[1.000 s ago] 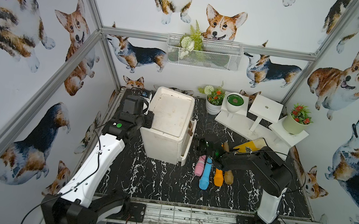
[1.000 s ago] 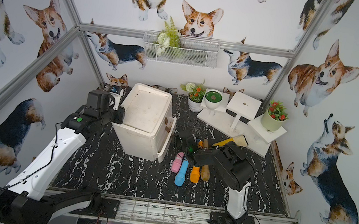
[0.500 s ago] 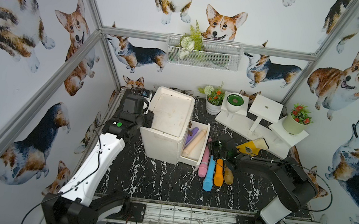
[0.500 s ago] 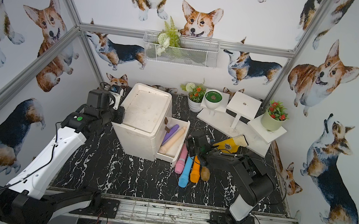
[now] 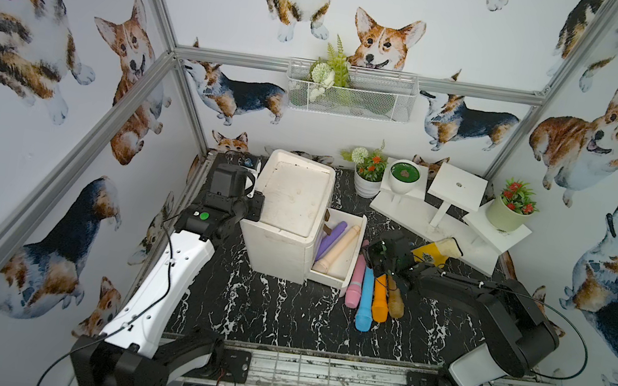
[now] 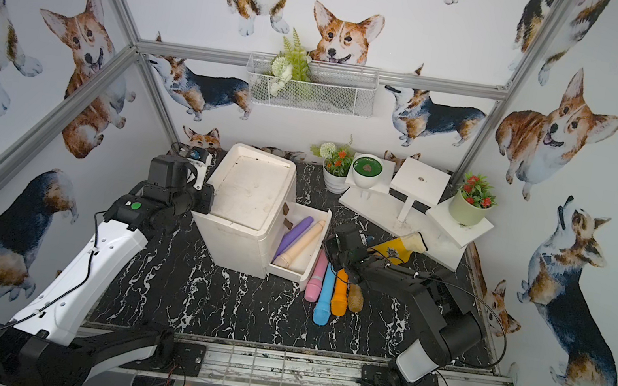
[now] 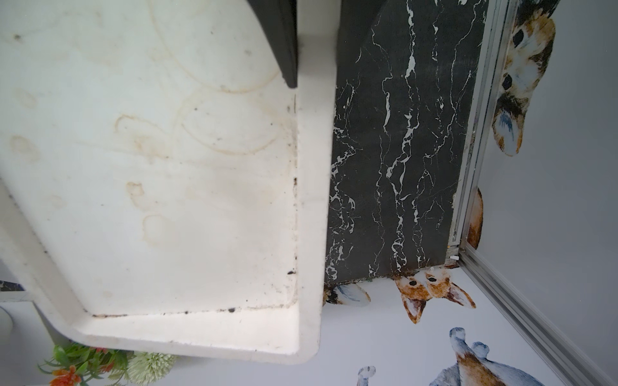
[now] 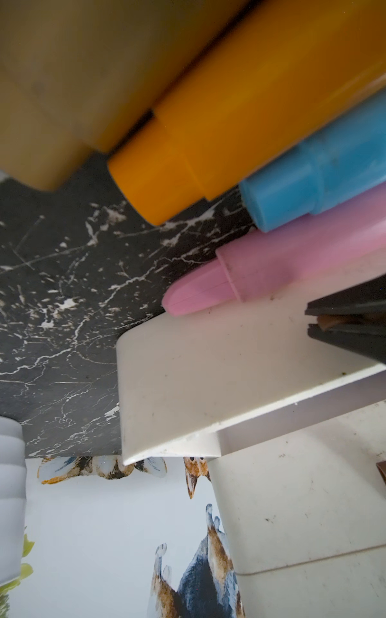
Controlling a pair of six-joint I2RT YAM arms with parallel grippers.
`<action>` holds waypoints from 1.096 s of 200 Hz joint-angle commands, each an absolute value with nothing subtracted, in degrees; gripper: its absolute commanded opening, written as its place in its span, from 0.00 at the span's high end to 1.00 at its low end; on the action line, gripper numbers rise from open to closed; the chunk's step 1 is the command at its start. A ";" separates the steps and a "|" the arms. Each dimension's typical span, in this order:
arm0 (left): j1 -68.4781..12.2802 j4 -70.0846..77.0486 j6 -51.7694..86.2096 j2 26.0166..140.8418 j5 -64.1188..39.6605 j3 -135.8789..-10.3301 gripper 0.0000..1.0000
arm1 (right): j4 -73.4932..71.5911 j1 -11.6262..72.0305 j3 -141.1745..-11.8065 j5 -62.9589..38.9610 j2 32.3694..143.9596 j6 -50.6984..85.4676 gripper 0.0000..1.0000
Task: Take the microphone out of the drawer
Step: Open the drawer in the storage box, then pick up the microphone from the drawer.
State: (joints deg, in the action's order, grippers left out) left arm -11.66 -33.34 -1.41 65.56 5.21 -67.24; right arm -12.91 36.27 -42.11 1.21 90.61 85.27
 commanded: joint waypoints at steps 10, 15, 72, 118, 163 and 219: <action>-11.25 -37.18 -2.65 65.04 10.49 -66.74 1.00 | -5.60 36.06 -45.06 3.06 88.12 78.62 0.72; -11.22 -37.13 -2.64 64.96 10.26 -66.70 1.00 | -4.35 36.04 -45.58 3.22 87.64 77.74 0.69; -11.23 -35.97 -2.33 64.01 7.86 -66.45 0.98 | 13.53 36.12 -51.91 6.63 78.50 66.66 0.48; -11.25 -34.64 -1.93 63.19 5.58 -65.52 0.95 | 21.16 40.65 -59.15 6.64 78.69 63.16 0.48; -11.17 -33.54 -2.01 63.15 4.76 -64.39 0.95 | 26.02 46.29 -69.41 4.83 88.51 63.19 0.49; -11.25 -32.21 -2.63 62.41 4.38 -64.49 0.95 | 31.00 47.97 -77.82 4.39 100.11 65.47 0.50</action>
